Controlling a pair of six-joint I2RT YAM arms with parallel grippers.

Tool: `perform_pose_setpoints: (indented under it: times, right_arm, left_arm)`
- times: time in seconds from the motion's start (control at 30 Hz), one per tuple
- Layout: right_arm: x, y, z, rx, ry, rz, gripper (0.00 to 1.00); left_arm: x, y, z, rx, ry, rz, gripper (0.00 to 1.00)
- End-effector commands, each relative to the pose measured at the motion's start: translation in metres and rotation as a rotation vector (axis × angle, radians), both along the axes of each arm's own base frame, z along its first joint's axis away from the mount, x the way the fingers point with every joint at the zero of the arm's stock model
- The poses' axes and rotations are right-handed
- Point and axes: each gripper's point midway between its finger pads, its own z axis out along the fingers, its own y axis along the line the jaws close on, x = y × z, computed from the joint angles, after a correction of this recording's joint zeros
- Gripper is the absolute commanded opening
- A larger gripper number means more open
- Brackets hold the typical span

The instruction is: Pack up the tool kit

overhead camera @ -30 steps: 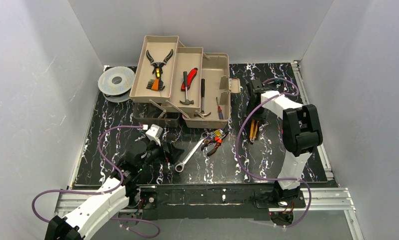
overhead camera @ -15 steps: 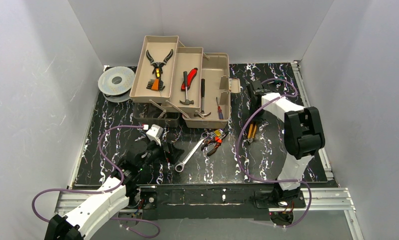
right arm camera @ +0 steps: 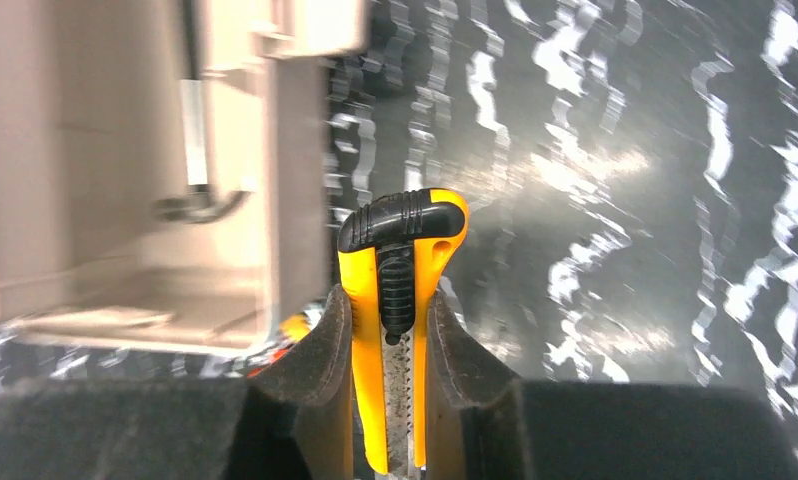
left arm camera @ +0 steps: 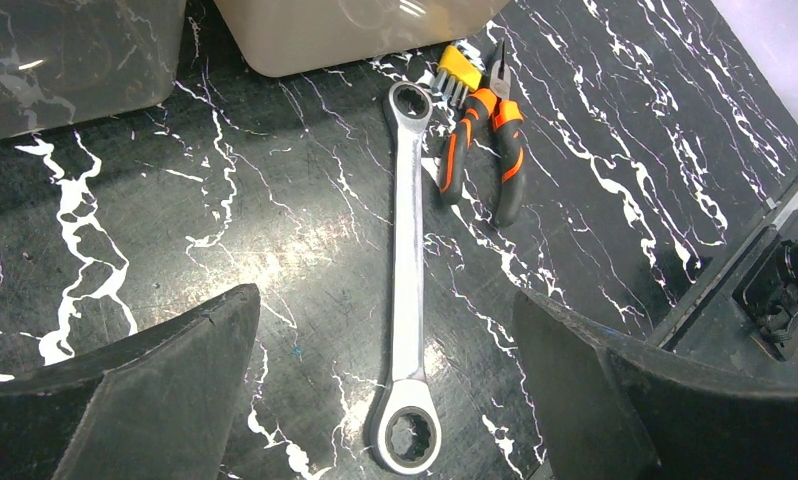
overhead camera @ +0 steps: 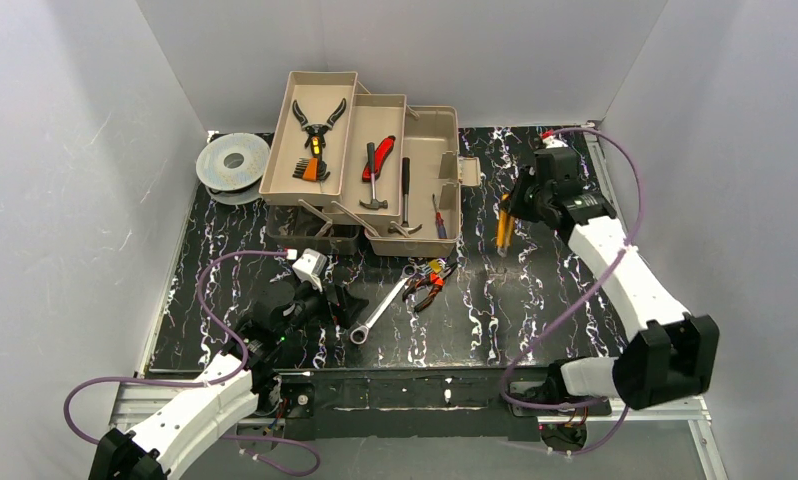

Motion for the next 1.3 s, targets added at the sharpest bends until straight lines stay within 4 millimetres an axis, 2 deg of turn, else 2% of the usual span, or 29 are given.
perform_pose_setpoints:
  times: [0.0,0.07,0.17,0.33,0.47,0.67,0.77,0.9,0.97,1.1,1.13,1.27]
  right_arm:
    - [0.004,0.047,0.039,0.179,-0.153,0.226,0.01]
    - [0.005,0.055,0.048,0.213,-0.174,0.259,0.01]
    - [0.014,0.078,0.059,0.281,-0.175,0.336,0.01]
    - [0.034,0.11,0.063,0.298,-0.157,0.379,0.01]
    - [0.056,0.137,0.051,0.291,-0.119,0.371,0.01]
    - [0.087,0.165,0.04,0.295,-0.083,0.342,0.01]
    - [0.097,0.178,0.033,0.294,-0.069,0.343,0.01]
    - [0.101,0.184,0.022,0.29,-0.04,0.334,0.03]
    - [0.1,0.184,0.019,0.29,-0.03,0.334,0.12]
    - [0.094,0.178,0.018,0.259,-0.034,0.309,0.61]
    - [0.09,0.175,0.021,0.251,-0.043,0.304,0.68]
    - [0.072,0.16,0.038,0.233,-0.082,0.296,0.78]
  left_arm:
    - [0.004,-0.002,0.013,-0.006,-0.041,-0.003,0.98]
    - [0.004,-0.002,0.013,-0.008,-0.044,-0.003,0.98]
    - [0.004,-0.001,0.013,-0.008,-0.045,-0.002,0.98]
    - [0.004,-0.001,0.013,-0.005,-0.041,0.001,0.98]
    - [0.004,-0.001,0.011,-0.005,-0.036,0.001,0.98]
    - [0.005,-0.002,0.008,0.002,-0.021,0.001,0.98]
    - [0.005,-0.002,0.008,0.002,-0.023,0.004,0.98]
    - [0.006,-0.001,0.008,0.004,-0.024,0.008,0.98]
    - [0.006,-0.001,0.007,0.005,-0.023,0.007,0.98]
    - [0.006,-0.001,0.007,0.006,-0.022,0.006,0.98]
    - [0.006,-0.002,0.007,0.005,-0.022,0.004,0.98]
    - [0.004,-0.006,0.007,-0.004,-0.023,-0.024,0.98]
